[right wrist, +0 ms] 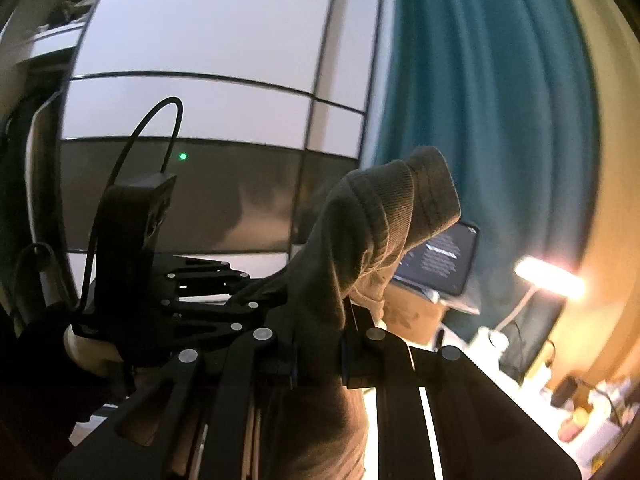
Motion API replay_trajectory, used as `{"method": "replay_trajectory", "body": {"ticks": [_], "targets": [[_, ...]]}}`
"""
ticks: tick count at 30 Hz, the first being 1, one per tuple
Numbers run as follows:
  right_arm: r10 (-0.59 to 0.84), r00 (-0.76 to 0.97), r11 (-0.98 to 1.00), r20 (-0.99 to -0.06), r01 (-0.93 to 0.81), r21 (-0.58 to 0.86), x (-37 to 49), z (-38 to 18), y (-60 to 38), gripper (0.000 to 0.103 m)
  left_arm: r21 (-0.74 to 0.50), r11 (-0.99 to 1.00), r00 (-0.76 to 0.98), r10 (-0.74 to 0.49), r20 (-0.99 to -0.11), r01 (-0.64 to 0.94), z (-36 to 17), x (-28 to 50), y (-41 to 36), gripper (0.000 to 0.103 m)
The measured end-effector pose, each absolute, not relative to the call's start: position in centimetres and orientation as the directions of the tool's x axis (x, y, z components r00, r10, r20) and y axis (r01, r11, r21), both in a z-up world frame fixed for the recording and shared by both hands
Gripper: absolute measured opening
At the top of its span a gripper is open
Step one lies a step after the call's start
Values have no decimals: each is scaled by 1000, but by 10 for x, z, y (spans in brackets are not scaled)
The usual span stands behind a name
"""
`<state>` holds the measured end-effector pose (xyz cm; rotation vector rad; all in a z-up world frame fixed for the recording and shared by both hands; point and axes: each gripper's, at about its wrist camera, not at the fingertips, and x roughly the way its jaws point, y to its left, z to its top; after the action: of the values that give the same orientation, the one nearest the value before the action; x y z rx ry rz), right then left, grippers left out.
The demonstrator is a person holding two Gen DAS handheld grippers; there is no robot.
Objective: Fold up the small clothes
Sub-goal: 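Lift the shirt end with both tools and fold it toward the other end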
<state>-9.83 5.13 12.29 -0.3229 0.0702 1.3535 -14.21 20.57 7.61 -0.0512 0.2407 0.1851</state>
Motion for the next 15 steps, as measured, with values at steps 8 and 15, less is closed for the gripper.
{"method": "replay_trajectory", "body": {"ticks": [8,15], "targets": [[969,175,147,-172,-975,-165,-100,137,61,15,28,973,947,230,-226,-230,95,-152,211,16],[924,273,255,-267,-962,-103,-48,93,62,15,-1,991,918,123,-377,-133,49,-80,224,16]]}}
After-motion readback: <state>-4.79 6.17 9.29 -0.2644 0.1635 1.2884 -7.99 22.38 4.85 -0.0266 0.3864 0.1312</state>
